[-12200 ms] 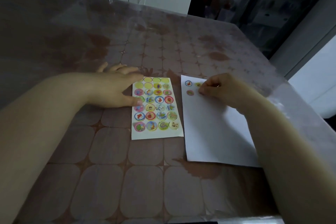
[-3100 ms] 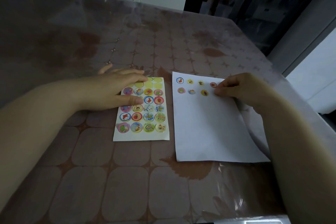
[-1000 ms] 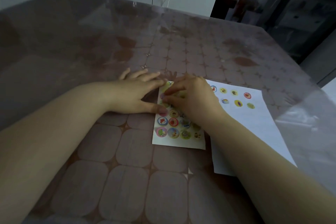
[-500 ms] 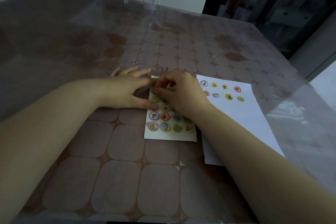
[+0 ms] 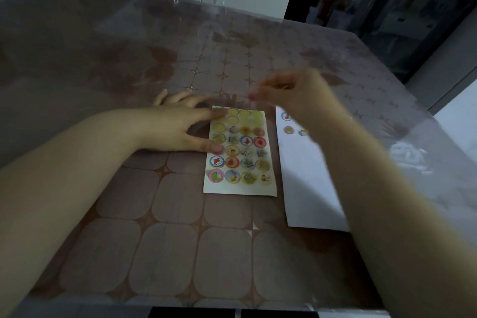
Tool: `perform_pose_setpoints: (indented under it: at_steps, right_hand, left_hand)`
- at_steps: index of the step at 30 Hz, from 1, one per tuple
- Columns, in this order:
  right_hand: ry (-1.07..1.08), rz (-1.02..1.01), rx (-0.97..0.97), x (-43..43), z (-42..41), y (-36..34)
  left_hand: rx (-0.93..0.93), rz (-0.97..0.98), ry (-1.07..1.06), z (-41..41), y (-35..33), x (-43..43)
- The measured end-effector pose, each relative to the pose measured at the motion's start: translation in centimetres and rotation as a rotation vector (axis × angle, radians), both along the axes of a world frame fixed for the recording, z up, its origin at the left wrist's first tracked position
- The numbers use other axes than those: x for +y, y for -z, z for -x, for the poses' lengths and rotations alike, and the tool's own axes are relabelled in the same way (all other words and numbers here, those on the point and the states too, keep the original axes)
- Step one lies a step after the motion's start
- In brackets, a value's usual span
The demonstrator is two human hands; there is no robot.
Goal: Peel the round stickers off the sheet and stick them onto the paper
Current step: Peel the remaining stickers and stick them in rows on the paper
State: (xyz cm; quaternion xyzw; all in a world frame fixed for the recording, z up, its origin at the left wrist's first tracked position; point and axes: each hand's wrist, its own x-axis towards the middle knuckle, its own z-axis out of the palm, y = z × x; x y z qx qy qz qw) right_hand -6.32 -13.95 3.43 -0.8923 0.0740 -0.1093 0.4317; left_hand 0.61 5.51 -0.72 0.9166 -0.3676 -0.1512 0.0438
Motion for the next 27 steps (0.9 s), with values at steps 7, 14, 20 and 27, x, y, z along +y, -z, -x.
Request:
perform_pose_setpoints:
  at_steps: [7, 14, 20, 27]
  right_hand:
    - [-0.026, 0.265, 0.436, -4.9, 3.2, -0.6]
    - [0.075, 0.08, 0.353, -5.9, 3.8, 2.2]
    - [0.077, 0.062, 0.288, -5.8, 3.4, 3.0]
    - [0.071, 0.085, 0.305, -5.4, 3.3, 2.5]
  left_hand:
    - [-0.055, 0.045, 0.051, -0.1, 0.4, 0.0]
    - [-0.133, 0.138, 0.094, -1.8, 2.3, 0.3]
    - [-0.177, 0.155, 0.123, -3.0, 3.3, 0.4]
    - [-0.173, 0.168, 0.127, -3.2, 3.7, 0.4]
